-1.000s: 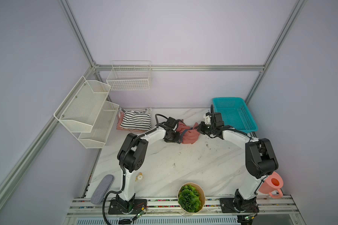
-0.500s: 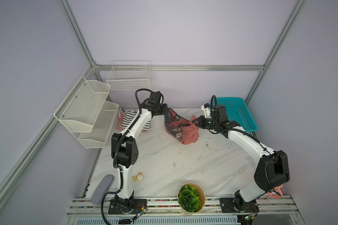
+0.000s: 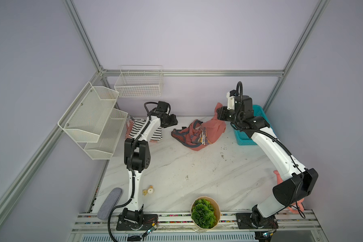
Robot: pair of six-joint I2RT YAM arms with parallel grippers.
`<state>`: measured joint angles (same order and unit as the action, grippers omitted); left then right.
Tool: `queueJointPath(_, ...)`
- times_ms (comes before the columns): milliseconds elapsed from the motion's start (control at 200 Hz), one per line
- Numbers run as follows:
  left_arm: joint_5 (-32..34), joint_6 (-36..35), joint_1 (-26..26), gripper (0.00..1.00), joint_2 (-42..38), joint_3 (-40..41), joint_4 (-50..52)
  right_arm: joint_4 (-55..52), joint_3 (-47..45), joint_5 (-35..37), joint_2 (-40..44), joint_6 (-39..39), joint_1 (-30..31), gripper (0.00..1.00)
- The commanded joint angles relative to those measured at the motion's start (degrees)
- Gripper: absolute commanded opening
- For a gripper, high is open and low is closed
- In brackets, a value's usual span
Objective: Fold and stack tank tops
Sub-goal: Smooth out the tank top at the center of the table.
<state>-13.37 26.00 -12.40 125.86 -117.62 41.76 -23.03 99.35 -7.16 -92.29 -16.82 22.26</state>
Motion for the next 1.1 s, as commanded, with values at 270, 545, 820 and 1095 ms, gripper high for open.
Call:
queueJointPath(270,6.43,-1.94,-0.72,0.73,-23.93,19.36,-4.79,-2.14,-1.16,-18.63,-18.08,5.99,16.25,0.18)
queueJointPath(545,11.97,-2.70,-0.14,0.70,-25.99,20.81,-0.95,-2.92,-5.87,-12.69,-14.88,7.04,17.29,0.72)
queueJointPath(820,9.63,-2.03,-3.09,0.66,-20.93,23.49,0.29,-4.30,-1.25,-4.44,-18.75,2.34,13.86,0.64)
queueJointPath(1095,12.28,0.71,-3.79,0.62,-23.85,30.19,0.43,-11.46,17.82,-2.60,-36.32,1.26,13.91,0.58)
